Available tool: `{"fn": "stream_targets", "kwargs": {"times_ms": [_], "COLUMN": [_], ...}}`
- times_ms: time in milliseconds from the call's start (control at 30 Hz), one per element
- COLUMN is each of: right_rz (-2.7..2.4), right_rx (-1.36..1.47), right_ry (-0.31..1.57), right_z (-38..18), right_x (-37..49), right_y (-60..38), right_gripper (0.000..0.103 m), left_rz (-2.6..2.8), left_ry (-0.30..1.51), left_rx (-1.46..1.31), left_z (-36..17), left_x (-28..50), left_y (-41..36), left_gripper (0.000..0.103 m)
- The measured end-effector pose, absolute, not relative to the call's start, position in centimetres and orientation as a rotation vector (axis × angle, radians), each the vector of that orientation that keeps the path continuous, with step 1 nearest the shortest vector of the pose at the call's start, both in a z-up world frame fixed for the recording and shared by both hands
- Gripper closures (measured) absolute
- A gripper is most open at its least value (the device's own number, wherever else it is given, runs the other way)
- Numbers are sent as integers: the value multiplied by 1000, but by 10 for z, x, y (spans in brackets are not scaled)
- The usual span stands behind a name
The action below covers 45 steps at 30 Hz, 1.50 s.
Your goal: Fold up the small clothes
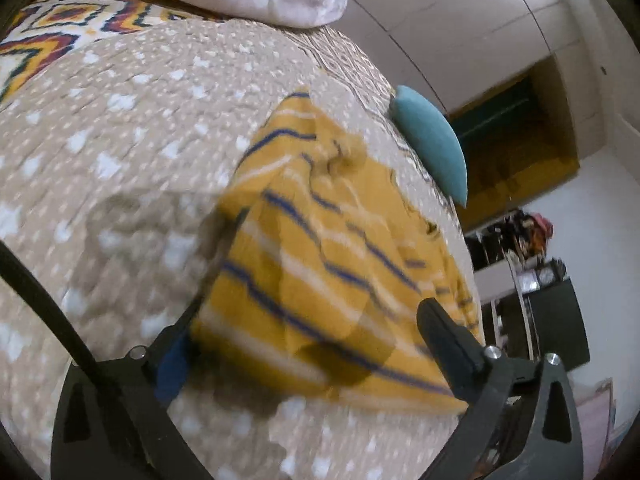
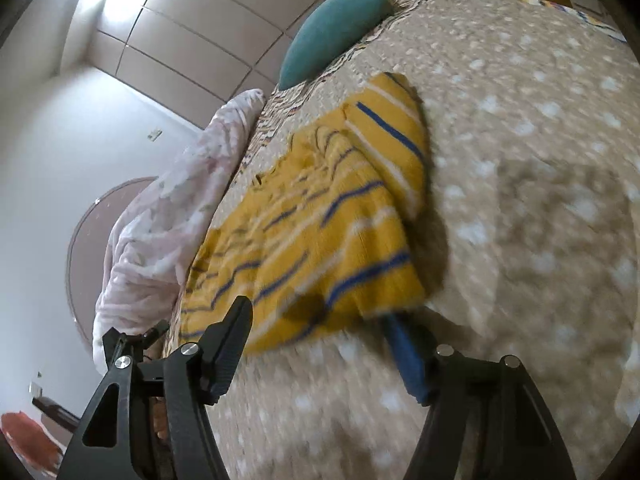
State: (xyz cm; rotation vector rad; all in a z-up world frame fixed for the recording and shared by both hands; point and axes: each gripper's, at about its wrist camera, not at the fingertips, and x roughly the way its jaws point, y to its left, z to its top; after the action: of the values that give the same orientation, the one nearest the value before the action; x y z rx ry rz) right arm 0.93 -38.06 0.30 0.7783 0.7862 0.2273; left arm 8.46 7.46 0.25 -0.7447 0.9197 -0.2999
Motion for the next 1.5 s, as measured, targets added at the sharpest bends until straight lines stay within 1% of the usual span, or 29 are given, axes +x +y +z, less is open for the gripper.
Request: {"fn": "stream_targets", "kwargs": {"times_ms": [133,167,200,233,267,300,400,567,700,767,833,867,967,1000,1033,1067,1100,1133,1200,1300,1367,1500], "right_rz": [156,136,123,109,110,122,165,245,269,262,234,207,189,171,142,122,110,117,164,237,280,306], "right_rx": [761,768,777,793,819,863,908,883,861,844,834,838,845,824,783,749,705,671,630,549,496,450], "right_ry": [753,745,742,753,771,784,794,798,812,831,853,858,826,806,774,746,708,679,658,683,722,829], "right_z": [0,0,-1,-4,-7,-11,-5,18,21,14,5,2,9,18,30,40,54,66,81,88,83,53], "right_x": [39,46,49,55,59,63,60,30,-13,-32,-45,-52,-73,-80,-88,-95,-99,-99,-87,-53,-25,40], "right_y": [-372,-371,-373,-374,-379,-382,-385,-379,-378,-378,-383,-389,-406,-411,-415,-417,-418,-416,-407,-378,-353,-325], "right_gripper": [30,32,41,51,70,77,83,86,86,85,79,72,71,69,67,67,67,67,67,67,67,67], "left_rz": [-239,-221,-193,-144,-116,-136,-173,-227,-252,-231,-200,-192,-170,-153,-143,-142,-145,-156,-197,-249,-294,-241], "left_ry": [935,948,960,989,1025,1042,1040,1031,1058,1073,1089,1084,1029,1005,977,938,919,899,882,884,899,939], "left_rx": [-720,-705,-683,-630,-566,-554,-582,-542,-543,-535,-555,-584,-588,-558,-531,-510,-505,-501,-488,-443,-433,-390], "left_z": [4,4,7,9,11,12,26,53,48,37,29,29,47,55,64,74,79,84,90,89,84,60], "left_x": [107,110,113,117,120,122,106,62,28,18,12,8,-11,-16,-20,-26,-23,-22,-13,11,31,87], "left_y": [65,64,62,58,55,56,71,74,80,86,98,107,122,124,125,126,126,124,112,81,63,40], "left_gripper": [3,3,14,45,62,84,89,90,89,84,72,70,68,64,56,51,44,41,39,39,39,39]}}
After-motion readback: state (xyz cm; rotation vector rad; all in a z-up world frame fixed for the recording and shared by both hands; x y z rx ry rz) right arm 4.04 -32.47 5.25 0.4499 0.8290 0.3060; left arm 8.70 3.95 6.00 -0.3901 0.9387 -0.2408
